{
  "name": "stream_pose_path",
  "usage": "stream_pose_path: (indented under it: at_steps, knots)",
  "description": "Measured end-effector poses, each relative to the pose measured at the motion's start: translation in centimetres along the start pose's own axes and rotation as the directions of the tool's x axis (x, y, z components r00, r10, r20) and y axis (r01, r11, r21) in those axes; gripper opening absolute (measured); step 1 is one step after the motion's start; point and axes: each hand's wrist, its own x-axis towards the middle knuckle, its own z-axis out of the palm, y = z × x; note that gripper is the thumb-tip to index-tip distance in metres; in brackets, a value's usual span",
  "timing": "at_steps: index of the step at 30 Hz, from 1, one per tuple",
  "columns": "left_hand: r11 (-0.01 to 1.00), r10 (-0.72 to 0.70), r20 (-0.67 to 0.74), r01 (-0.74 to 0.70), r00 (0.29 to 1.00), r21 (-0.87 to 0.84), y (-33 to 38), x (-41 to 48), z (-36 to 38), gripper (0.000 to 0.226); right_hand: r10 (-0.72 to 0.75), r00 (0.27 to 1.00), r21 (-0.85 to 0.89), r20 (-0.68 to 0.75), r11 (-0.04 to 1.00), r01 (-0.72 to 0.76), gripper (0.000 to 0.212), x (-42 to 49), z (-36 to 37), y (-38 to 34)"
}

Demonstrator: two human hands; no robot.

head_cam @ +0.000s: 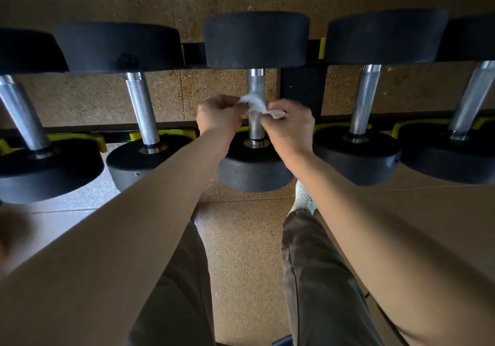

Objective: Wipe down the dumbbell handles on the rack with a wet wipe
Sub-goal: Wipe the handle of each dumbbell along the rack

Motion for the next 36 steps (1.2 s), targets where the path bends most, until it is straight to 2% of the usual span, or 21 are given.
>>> stream_pose_path:
  at_steps: [4, 6, 7, 9, 11, 12, 14, 15, 18, 20, 23, 25, 27, 28, 29, 31, 33, 36]
  knots:
    - [0.994, 0.054, 0.096, -0.045, 0.994, -0.098, 0.2, -0.8, -0.3, 0.011, -0.255, 0.963, -0.050, -0.080, 0.966, 0.252, 0.022, -0.1, 1.1, -0.5]
    - [0.982, 0.060, 0.135, -0.034, 0.989, -0.188, 0.6, -1.2, -0.8, 0.015, -0.356, 0.930, -0.138, -0.089, 0.929, 0.343, 0.015, 0.7, 1.4, -0.4]
    - [0.976, 0.060, 0.147, -0.027, 0.987, -0.218, 0.8, -1.3, -1.1, 0.018, -0.353, 0.930, -0.155, -0.101, 0.929, 0.335, 0.008, 1.1, 1.3, -0.6]
    - [0.973, 0.063, 0.155, -0.026, 0.986, -0.230, 0.7, -1.2, -1.4, 0.020, -0.217, 0.959, -0.082, -0.181, 0.975, 0.205, 0.008, 2.3, 1.2, -0.7]
    - [0.981, 0.056, 0.163, -0.024, 0.985, -0.192, 0.2, -0.8, -1.2, 0.023, -0.009, 0.965, 0.138, -0.261, 0.989, 0.046, 0.014, 3.3, 1.4, -1.2]
    - [0.986, 0.046, 0.184, -0.015, 0.982, -0.164, -0.1, -0.8, -1.0, 0.025, 0.047, 0.966, 0.239, -0.254, 0.971, 0.016, 0.015, 3.6, 1.6, -1.4]
    - [0.991, 0.038, 0.241, -0.004, 0.970, -0.137, -0.5, -0.9, -0.4, 0.026, 0.049, 0.981, 0.354, -0.185, 0.935, 0.020, 0.015, 3.8, 1.8, -2.1]
    - [0.990, 0.040, 0.250, -0.005, 0.967, -0.140, -0.7, -0.9, -0.2, 0.026, 0.021, 0.986, 0.343, -0.164, 0.939, 0.037, 0.013, 3.7, 1.8, -2.2]
    - [0.990, 0.045, 0.231, -0.012, 0.972, -0.142, -1.1, -0.9, 0.0, 0.028, -0.026, 0.989, 0.198, -0.145, 0.979, 0.055, 0.013, 3.3, 1.2, -0.7]
    - [0.992, 0.043, 0.232, -0.013, 0.972, -0.129, -1.2, -0.8, -0.1, 0.031, -0.055, 0.995, 0.106, -0.083, 0.992, 0.064, 0.012, 2.5, 0.6, 1.0]
    - [0.994, 0.037, 0.234, -0.013, 0.971, -0.106, -1.5, -0.8, -0.2, 0.036, -0.054, 0.987, -0.082, 0.148, 0.994, 0.066, 0.012, 0.7, -1.1, 2.8]
    - [0.997, 0.039, 0.224, -0.024, 0.974, -0.069, -2.0, -0.7, -0.2, 0.043, -0.081, 0.948, -0.228, 0.309, 0.961, 0.156, 0.014, 0.0, -2.5, 2.9]
    - [0.998, 0.030, 0.225, -0.018, 0.974, -0.056, -2.2, -0.8, -0.2, 0.047, -0.118, 0.909, -0.273, 0.400, 0.931, 0.241, 0.013, 0.1, -3.6, 1.9]
    - [0.998, 0.025, 0.227, -0.012, 0.974, -0.057, -2.2, -0.8, -0.2, 0.048, -0.144, 0.914, -0.267, 0.380, 0.929, 0.257, 0.011, 0.4, -3.7, 1.2]
    - [0.998, 0.026, 0.230, -0.014, 0.973, -0.055, -2.2, -0.9, -0.2, 0.050, -0.170, 0.938, -0.238, 0.301, 0.940, 0.246, 0.008, 0.8, -3.6, 0.3]
    - [0.999, 0.039, 0.237, -0.030, 0.971, -0.042, -2.0, -1.0, -0.3, 0.054, -0.204, 0.978, -0.091, 0.043, 0.974, 0.208, 0.002, 1.9, -2.5, -1.2]
    - [0.998, 0.048, 0.264, -0.033, 0.963, -0.059, -1.8, -1.1, -0.4, 0.057, -0.232, 0.960, 0.020, -0.159, 0.971, 0.238, 0.005, 3.0, -0.8, -2.3]
    - [0.994, 0.033, 0.300, -0.001, 0.953, -0.106, -1.7, -1.2, -0.7, 0.053, -0.383, 0.902, -0.140, -0.197, 0.922, 0.361, 0.009, 3.2, 1.3, -2.4]
